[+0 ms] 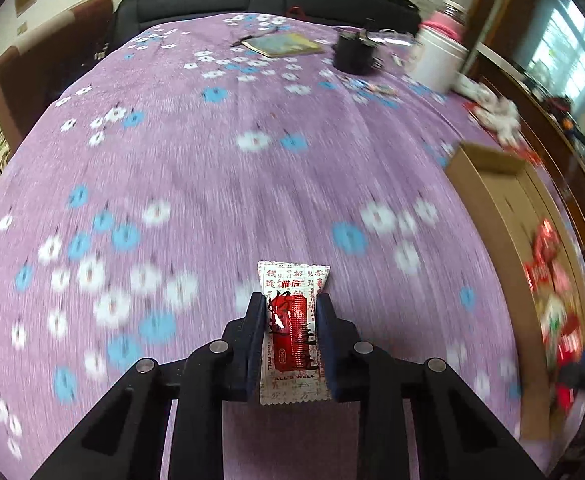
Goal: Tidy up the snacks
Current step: 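Carry the white packet and red packet over the tray with both tools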
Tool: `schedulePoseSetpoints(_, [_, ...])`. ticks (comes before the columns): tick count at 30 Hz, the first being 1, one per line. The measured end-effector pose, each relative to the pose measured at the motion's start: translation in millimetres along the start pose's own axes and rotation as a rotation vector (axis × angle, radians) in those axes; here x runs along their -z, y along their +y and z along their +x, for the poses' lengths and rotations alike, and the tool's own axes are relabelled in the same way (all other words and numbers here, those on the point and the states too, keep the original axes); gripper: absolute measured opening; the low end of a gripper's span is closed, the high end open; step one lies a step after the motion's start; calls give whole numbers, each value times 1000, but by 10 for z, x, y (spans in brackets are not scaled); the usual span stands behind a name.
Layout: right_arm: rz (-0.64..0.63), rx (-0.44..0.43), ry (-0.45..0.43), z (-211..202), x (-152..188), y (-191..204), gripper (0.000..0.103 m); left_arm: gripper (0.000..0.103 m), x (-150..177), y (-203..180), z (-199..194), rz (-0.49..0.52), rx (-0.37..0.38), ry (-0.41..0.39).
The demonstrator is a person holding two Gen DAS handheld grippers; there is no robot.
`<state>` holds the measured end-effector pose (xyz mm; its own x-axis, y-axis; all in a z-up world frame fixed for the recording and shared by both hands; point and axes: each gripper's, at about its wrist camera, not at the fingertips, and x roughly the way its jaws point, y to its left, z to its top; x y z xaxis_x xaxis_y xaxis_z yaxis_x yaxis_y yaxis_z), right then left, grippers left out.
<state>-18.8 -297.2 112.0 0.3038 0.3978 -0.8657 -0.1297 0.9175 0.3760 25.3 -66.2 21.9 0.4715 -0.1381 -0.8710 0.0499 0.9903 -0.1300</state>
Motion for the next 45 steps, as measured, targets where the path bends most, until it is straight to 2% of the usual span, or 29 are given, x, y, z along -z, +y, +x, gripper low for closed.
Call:
schedulePoseSetpoints(6, [-50, 1, 47, 225, 30, 190, 17, 26, 381, -127, -232, 50, 11, -18])
schedulePoseSetpoints(15, [-88, -11, 91, 418, 135, 363, 17, 25, 470, -401, -606, 154, -18, -120])
schedulePoseSetpoints(26, [-68, -7, 32, 155, 118, 251, 17, 26, 397, -695, -784, 240, -35, -189])
schedulePoseSetpoints(45, [1, 3, -46, -276, 151, -145, 17, 25, 340, -1243, -866, 330, -3, -226])
